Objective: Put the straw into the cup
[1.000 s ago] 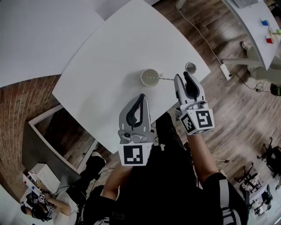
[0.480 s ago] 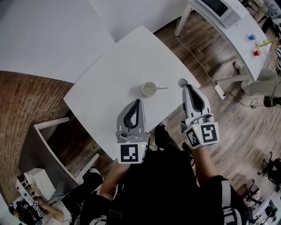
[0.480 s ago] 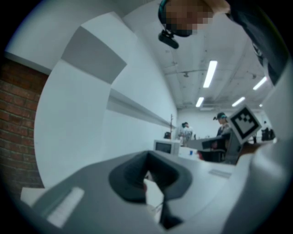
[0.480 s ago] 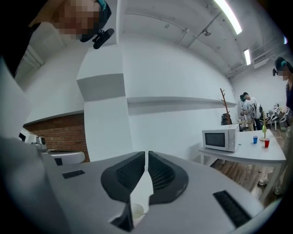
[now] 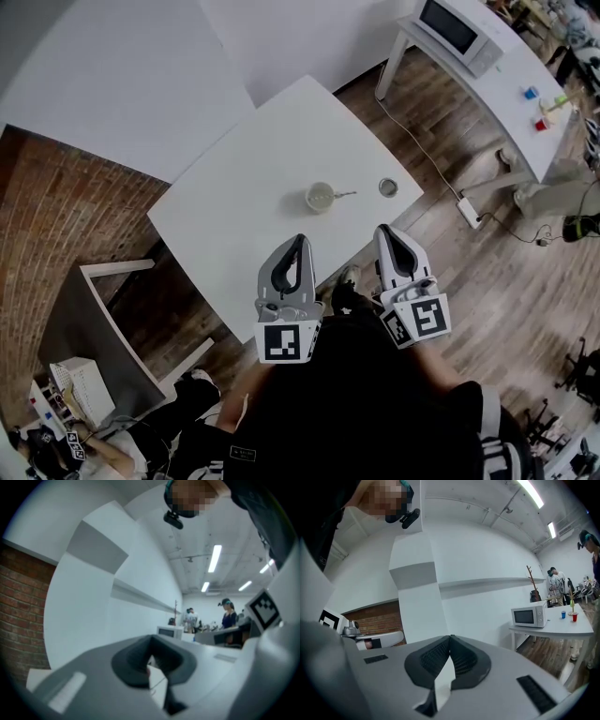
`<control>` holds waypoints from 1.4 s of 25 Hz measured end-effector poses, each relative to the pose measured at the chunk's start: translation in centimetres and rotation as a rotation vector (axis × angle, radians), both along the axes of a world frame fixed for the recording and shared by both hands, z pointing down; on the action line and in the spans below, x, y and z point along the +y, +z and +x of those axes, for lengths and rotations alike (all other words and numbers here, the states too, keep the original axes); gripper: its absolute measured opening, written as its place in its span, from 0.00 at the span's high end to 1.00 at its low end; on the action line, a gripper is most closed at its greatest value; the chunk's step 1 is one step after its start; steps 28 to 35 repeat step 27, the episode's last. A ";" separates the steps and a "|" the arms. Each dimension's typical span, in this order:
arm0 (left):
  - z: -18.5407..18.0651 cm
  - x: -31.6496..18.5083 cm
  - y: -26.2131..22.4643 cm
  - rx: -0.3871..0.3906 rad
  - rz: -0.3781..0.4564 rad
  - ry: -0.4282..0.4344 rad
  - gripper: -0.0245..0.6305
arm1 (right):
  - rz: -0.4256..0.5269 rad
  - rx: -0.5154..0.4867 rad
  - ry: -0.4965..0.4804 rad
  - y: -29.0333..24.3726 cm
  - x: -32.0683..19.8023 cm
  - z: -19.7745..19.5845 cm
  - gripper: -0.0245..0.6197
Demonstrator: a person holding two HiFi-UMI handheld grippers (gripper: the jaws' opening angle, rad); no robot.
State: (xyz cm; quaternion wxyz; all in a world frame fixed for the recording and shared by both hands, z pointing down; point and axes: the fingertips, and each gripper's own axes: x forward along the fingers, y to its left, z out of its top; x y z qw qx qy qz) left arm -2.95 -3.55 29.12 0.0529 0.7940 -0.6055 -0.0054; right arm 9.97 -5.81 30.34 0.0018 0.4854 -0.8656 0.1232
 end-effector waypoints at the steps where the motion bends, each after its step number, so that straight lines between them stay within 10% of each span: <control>1: 0.2 0.1 0.0 -0.004 0.000 0.002 0.96 | -0.002 -0.001 -0.006 0.0 0.1 0.0 0.95; 35: 0.7 -0.3 -0.2 -0.011 0.027 0.024 0.96 | -0.014 -0.003 -0.029 0.5 0.6 -0.8 0.95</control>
